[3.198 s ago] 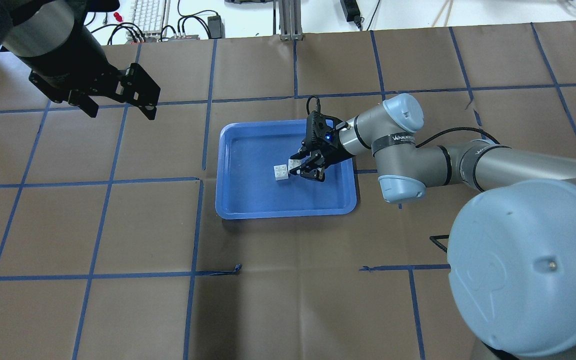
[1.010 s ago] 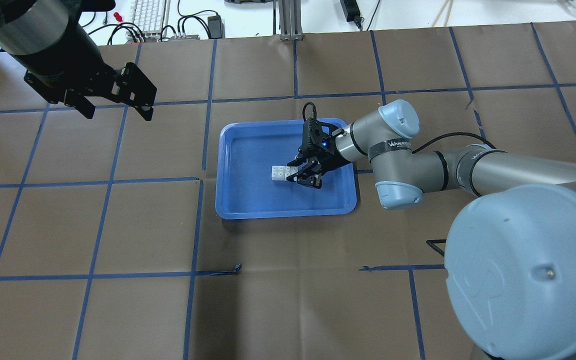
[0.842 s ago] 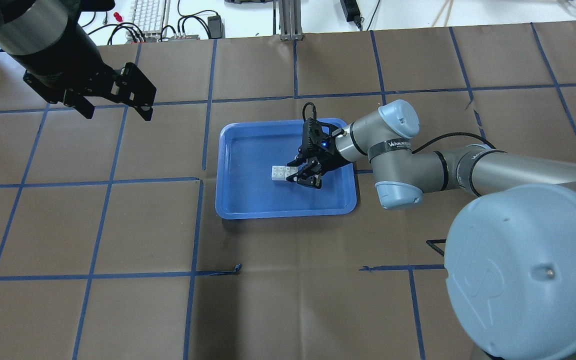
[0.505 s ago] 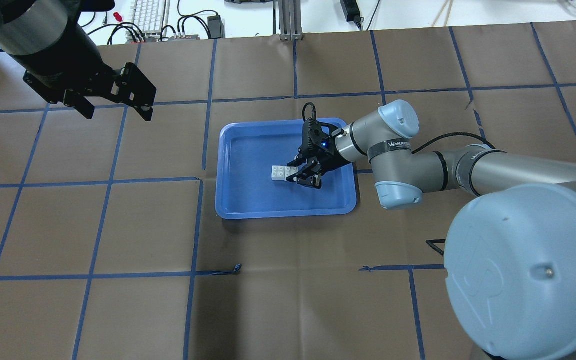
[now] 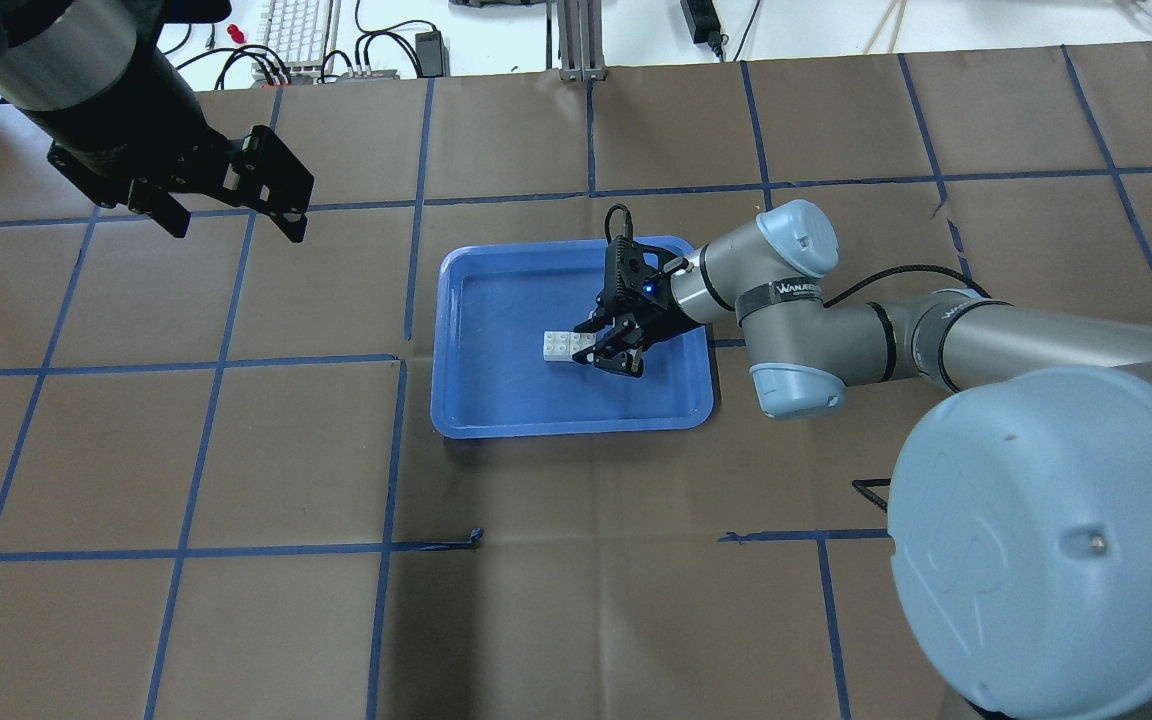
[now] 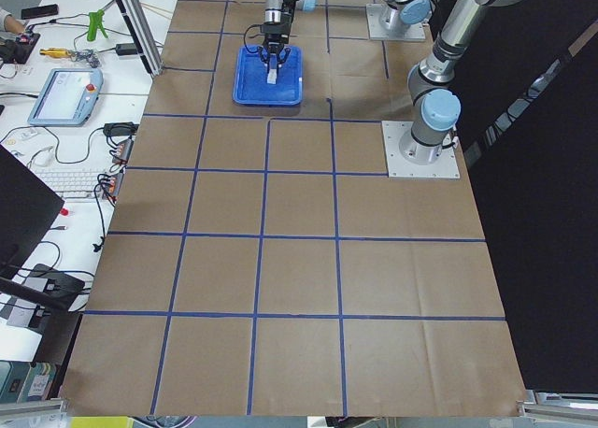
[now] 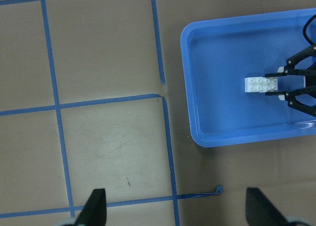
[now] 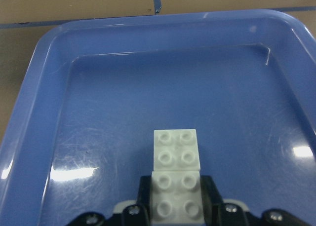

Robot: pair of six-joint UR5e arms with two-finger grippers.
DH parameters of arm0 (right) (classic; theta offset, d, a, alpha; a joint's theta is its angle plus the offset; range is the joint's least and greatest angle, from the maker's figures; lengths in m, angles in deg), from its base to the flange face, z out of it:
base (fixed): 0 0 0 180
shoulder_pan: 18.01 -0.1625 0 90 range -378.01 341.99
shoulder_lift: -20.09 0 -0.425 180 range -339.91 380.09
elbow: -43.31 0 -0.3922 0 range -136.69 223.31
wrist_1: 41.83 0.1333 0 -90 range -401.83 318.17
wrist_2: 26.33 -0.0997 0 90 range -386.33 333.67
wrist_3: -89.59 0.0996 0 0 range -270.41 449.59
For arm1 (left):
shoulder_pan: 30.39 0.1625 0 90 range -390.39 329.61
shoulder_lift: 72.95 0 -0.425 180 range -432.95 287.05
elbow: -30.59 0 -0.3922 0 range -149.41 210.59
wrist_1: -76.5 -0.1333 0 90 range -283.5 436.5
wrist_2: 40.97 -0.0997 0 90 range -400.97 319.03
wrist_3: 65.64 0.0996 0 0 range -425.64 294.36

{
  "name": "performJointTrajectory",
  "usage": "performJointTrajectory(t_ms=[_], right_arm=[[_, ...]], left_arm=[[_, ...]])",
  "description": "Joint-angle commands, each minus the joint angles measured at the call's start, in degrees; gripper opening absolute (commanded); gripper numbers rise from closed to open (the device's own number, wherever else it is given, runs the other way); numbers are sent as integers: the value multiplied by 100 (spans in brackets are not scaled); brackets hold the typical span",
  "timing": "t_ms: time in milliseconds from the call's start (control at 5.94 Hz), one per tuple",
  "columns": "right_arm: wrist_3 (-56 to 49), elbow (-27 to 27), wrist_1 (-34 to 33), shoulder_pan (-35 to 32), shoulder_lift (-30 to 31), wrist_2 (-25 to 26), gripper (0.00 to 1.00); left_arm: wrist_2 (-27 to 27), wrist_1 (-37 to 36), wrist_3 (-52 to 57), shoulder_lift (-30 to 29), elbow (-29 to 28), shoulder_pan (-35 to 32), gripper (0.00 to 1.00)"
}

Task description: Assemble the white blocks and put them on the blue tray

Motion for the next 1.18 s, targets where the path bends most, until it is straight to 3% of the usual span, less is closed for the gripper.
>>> performJointTrajectory(t_ms=[0,168,505,1010], right_arm=[[9,6,-42,0,-10,-2,35],[9,6,-42,0,-10,6,35],[9,6,-33,0,-10,-28,50],[9,6,-24,0,-1,-46,55]], left_arm=[[0,-6,-3,0,12,4,99],[-8,-6,-3,0,3,4,99],[9,-15,6,0,3,22,99],[-8,-58,6,-52,30,-4,99]])
